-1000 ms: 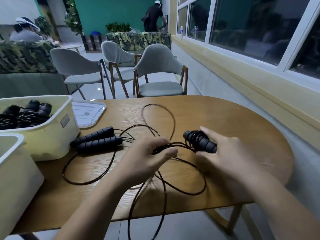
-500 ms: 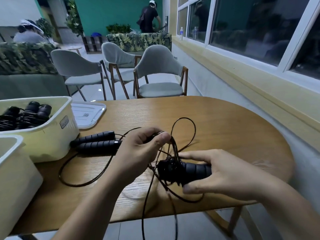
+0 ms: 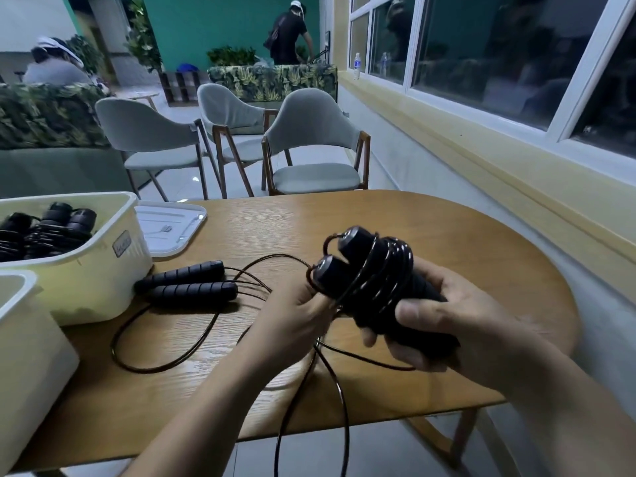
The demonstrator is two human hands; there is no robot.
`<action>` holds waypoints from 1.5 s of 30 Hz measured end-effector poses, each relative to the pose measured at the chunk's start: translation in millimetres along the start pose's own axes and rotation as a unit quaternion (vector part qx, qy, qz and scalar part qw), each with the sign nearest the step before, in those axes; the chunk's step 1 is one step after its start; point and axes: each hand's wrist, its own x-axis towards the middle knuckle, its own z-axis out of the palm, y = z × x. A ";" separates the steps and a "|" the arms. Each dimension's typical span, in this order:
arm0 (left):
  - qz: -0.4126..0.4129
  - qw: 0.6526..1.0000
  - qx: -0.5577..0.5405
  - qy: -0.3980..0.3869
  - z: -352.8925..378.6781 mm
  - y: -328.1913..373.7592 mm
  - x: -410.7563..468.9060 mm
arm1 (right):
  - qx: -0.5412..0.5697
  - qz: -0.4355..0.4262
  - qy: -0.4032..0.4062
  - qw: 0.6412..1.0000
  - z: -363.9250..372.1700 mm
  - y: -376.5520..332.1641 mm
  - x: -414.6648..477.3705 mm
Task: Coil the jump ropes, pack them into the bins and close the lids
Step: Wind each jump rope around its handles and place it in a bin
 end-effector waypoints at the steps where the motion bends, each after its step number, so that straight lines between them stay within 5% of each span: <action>1: 0.004 1.000 0.022 -0.005 2.5 0.0 0.0 | -0.001 -0.012 0.021 1.000 -0.2 1.0 1.1; 18: 0.010 0.979 0.205 0.016 -1.4 -20.8 3.2 | -0.021 -0.113 0.271 0.956 -3.0 6.3 9.0; 24: -0.028 0.968 0.250 0.016 -2.5 -25.7 3.9 | -0.137 -0.119 0.404 0.897 -3.8 5.0 7.7; 31: -0.001 0.958 0.284 -0.038 2.1 -21.7 1.2 | -0.384 -0.050 0.468 0.794 -7.1 14.5 6.9; 38: 0.027 0.963 0.260 -0.065 -0.6 -16.4 -1.7 | -0.482 0.094 0.385 0.781 -12.5 16.6 14.7; 41: 0.044 0.969 0.239 -0.040 -7.4 -12.7 -3.2 | -0.479 0.160 0.293 0.812 -14.6 10.3 12.2; 45: 0.061 0.976 0.207 -0.023 -12.7 -8.7 -4.6 | -0.358 0.203 0.157 0.898 -18.3 -5.9 2.0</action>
